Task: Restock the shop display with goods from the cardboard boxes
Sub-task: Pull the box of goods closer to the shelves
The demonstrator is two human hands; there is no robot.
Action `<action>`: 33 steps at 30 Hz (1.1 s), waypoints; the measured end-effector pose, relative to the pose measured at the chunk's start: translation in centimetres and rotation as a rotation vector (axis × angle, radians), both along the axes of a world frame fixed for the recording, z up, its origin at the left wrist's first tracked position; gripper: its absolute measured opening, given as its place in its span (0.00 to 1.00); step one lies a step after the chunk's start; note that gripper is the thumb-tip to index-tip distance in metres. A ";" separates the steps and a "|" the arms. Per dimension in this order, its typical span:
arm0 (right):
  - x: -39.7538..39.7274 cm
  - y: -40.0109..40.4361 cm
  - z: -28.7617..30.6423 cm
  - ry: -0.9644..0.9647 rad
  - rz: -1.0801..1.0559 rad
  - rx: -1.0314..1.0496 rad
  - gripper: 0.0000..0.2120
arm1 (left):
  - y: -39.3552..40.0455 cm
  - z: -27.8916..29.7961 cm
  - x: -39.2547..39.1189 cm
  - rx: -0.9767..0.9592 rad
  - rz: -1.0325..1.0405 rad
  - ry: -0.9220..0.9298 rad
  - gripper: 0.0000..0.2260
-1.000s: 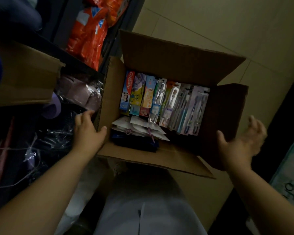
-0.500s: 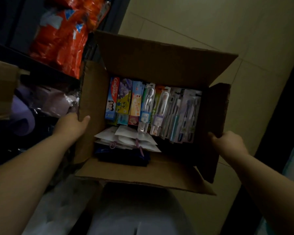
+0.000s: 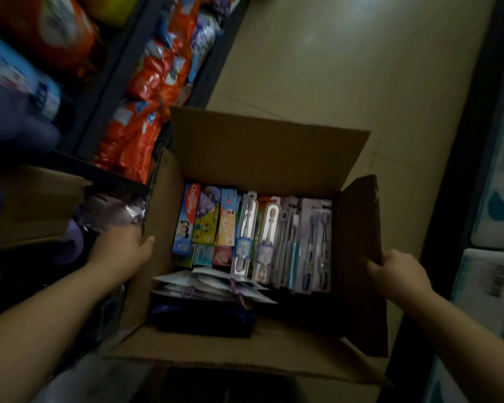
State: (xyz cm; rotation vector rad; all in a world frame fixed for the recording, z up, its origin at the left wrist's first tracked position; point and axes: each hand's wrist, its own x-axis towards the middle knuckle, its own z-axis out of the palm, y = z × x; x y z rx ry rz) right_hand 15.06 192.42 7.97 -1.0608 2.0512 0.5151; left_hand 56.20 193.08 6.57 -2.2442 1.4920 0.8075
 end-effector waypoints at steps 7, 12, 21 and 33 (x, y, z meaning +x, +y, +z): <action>-2.6 0.8 16.0 -0.029 0.018 -0.048 0.10 | 0.3 16.5 -1.6 0.064 -0.021 -0.021 0.11; -3.9 1.2 26.0 -0.048 0.036 -0.106 0.11 | -0.4 26.8 -2.4 0.037 -0.064 -0.061 0.12; -6.1 -1.9 33.4 -0.053 -0.011 -0.186 0.13 | -4.1 35.9 -4.4 -0.030 -0.062 -0.046 0.12; -8.2 -14.5 37.3 0.024 -0.039 -0.204 0.12 | -15.3 38.6 -6.2 -0.101 -0.010 -0.025 0.12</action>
